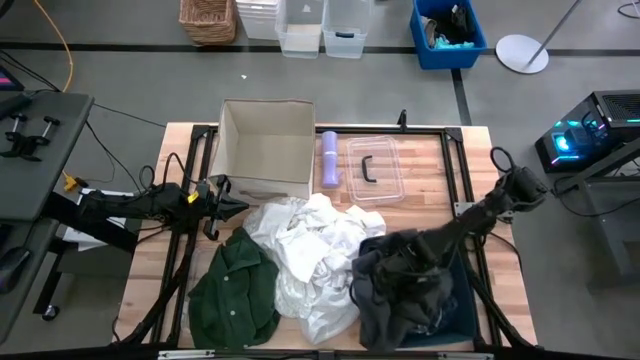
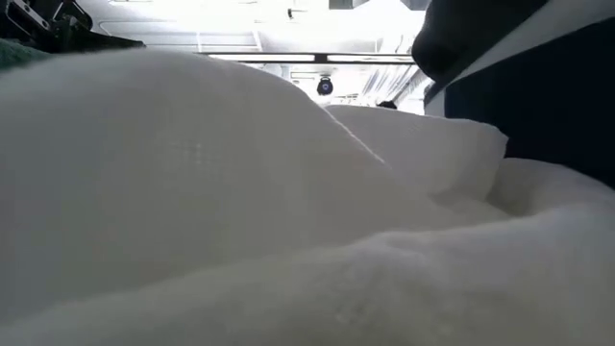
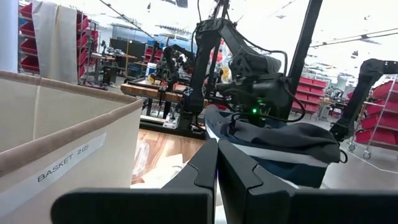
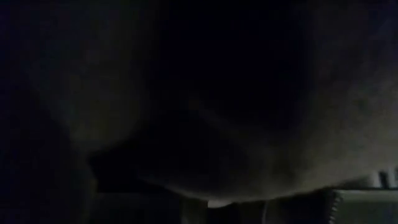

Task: Sort clothes
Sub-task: Put the black shorts into the blue laundry organizer, then put the green shirt into the blue laundry organizer

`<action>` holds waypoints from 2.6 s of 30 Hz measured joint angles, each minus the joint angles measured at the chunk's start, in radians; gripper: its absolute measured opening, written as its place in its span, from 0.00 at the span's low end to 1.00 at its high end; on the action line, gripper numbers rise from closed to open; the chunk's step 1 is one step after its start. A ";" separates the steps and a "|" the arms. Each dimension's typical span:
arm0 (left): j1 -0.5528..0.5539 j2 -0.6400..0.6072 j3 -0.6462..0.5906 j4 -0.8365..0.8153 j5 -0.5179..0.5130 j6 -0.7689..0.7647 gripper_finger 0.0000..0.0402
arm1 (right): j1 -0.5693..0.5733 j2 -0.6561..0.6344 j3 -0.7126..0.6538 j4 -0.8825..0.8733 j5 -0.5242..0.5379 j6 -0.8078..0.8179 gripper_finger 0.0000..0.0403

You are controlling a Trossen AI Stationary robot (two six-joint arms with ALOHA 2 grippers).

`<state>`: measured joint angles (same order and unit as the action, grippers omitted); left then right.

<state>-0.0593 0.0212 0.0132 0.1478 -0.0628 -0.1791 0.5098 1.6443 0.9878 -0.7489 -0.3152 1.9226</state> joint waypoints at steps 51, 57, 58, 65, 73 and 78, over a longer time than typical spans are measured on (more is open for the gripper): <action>0.000 0.000 0.000 -0.002 0.000 -0.001 0.00 | -0.223 0.662 1.112 0.622 0.450 -1.494 0.57; 0.000 0.000 0.000 -0.002 0.000 -0.001 0.00 | -0.200 0.809 1.282 0.514 0.455 -1.738 0.57; 0.000 0.000 0.000 -0.002 0.000 -0.001 0.00 | -0.194 0.826 1.313 0.474 0.455 -1.776 0.57; 0.000 0.000 0.000 -0.002 0.000 -0.001 0.00 | -0.113 0.854 1.353 0.411 0.405 -2.063 0.57; 0.000 0.000 0.000 -0.010 0.000 -0.001 0.00 | -0.050 0.854 1.352 0.352 0.481 -2.139 0.57; 0.000 0.000 0.000 -0.013 0.000 -0.001 0.00 | -0.037 0.864 1.352 0.316 0.571 -2.152 0.57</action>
<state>-0.0596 0.0213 0.0132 0.1351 -0.0628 -0.1799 0.4732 2.5083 2.3398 -0.4327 0.2558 -0.2293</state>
